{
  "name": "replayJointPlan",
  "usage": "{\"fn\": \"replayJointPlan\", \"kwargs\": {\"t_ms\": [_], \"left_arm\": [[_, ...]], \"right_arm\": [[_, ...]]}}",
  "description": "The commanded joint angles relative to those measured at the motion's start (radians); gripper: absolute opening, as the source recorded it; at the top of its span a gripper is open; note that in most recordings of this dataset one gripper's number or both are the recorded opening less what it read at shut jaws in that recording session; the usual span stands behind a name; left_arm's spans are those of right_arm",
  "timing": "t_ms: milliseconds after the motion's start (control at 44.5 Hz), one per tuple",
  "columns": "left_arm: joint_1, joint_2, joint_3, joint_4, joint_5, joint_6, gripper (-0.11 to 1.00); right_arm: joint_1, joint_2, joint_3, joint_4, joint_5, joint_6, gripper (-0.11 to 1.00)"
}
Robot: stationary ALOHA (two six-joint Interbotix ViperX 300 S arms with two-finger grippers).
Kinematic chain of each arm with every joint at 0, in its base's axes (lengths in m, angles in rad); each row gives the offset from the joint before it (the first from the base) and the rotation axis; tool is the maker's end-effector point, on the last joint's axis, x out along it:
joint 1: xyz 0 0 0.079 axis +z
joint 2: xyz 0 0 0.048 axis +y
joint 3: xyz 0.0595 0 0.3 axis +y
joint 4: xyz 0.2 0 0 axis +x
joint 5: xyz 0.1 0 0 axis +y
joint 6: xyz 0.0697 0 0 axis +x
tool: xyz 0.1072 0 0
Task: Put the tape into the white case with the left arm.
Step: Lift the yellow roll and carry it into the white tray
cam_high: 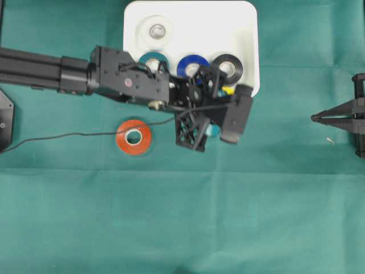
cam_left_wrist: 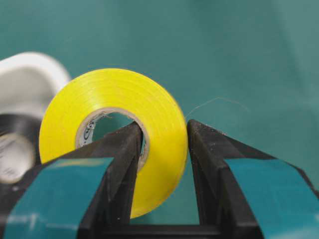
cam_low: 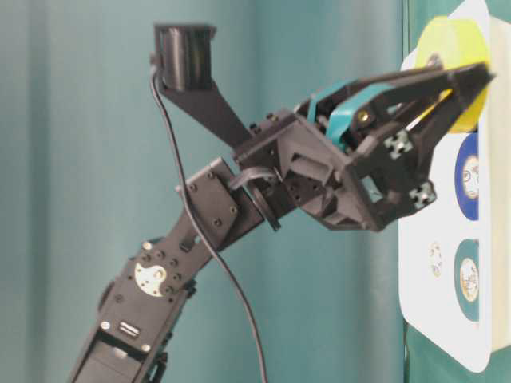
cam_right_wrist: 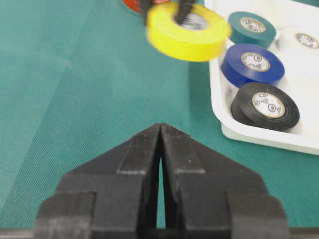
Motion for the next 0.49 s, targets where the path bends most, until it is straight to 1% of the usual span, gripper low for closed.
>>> {"fn": "replayJointPlan", "kwargs": {"t_ms": [0,135,292,472], "left_arm": [[0.035,-0.061,0.006,0.002,-0.035,0.014,0.27],[0.089,-0.063,0.031,0.002,-0.103,0.048,0.27],[0.156,-0.035,0.031,0.002,-0.181,0.074,0.27],[0.202,-0.002,0.023,0.002,-0.189,0.083,0.27]], "right_arm": [[-0.002,0.005,-0.006,-0.026,-0.011,0.0,-0.09],[-0.002,0.005,-0.006,-0.025,-0.011,0.0,-0.09],[-0.002,0.006,-0.006,-0.025,-0.011,0.0,-0.09],[-0.002,0.005,-0.006,-0.025,-0.011,0.0,-0.09]]}}
